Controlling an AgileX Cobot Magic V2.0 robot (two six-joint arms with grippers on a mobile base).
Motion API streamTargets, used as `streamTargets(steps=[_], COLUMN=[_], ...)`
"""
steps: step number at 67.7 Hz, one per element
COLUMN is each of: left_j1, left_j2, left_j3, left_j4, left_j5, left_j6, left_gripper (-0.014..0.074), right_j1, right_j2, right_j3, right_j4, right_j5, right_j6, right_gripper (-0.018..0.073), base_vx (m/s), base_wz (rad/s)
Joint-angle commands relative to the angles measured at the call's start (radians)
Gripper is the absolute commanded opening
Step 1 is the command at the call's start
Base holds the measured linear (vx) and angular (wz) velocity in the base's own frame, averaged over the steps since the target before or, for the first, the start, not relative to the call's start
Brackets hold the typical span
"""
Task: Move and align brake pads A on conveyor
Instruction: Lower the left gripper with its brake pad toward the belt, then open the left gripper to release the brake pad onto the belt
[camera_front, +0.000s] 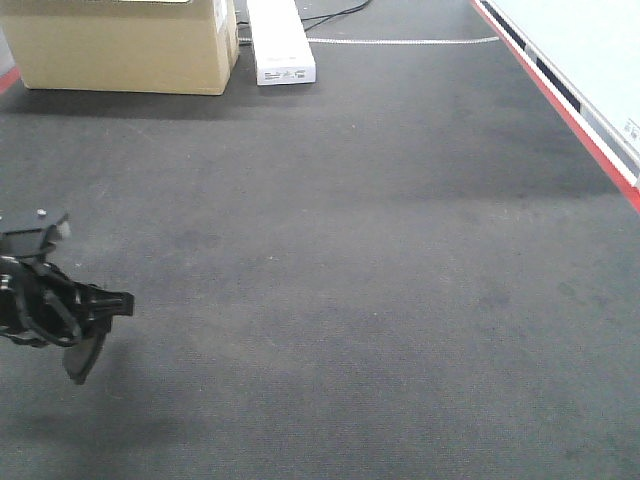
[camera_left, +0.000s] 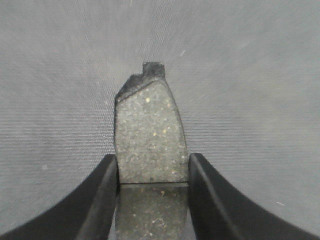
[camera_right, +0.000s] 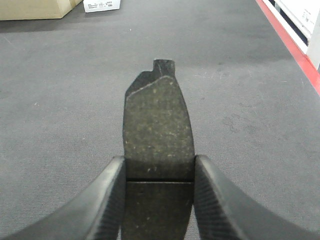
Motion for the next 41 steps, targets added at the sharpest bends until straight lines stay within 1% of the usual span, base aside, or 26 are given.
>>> streamTargets(steps=[1,8,17,32,37,41], left_j1=[-0.004,-0.004,-0.004,-0.004,-0.004,-0.004], left_j2=[0.034,0.089,0.137,0.164,0.152,0.135], left_j3=[-0.059,-0.088,-0.106,-0.106,-0.107,-0.107], left_j4=[-0.003,0.029,0.073,0.074,0.083,0.093], left_j5=[-0.026,-0.007,0.001,0.001,0.009,0.025], left_j6=[-0.009,-0.024,-0.07,-0.075,-0.075,-0.075], left_gripper=[0.0062,0.0098,0.0192,0.04,0.0451,0.0472], right_j1=[-0.001,-0.001,-0.001,-0.001,-0.001,-0.001], right_j2=[0.006,0.006,0.006,0.006,0.006,0.006], right_j3=[-0.033,-0.033,-0.033,-0.033,-0.033,-0.033], right_j4=[-0.01,-0.01,-0.01,-0.01,-0.01,-0.01], right_j5=[-0.093,-0.093,-0.093,-0.093,-0.093,-0.093], right_j6=[-0.008,-0.008,-0.008,-0.008,-0.008,-0.008], right_gripper=[-0.0007,-0.0007,-0.0007,-0.0007,-0.0007,-0.0007], base_vx=[0.0,0.0,0.0,0.0,0.0,0.0], base_wz=[0.0,0.0,0.0,0.0,0.0,0.0])
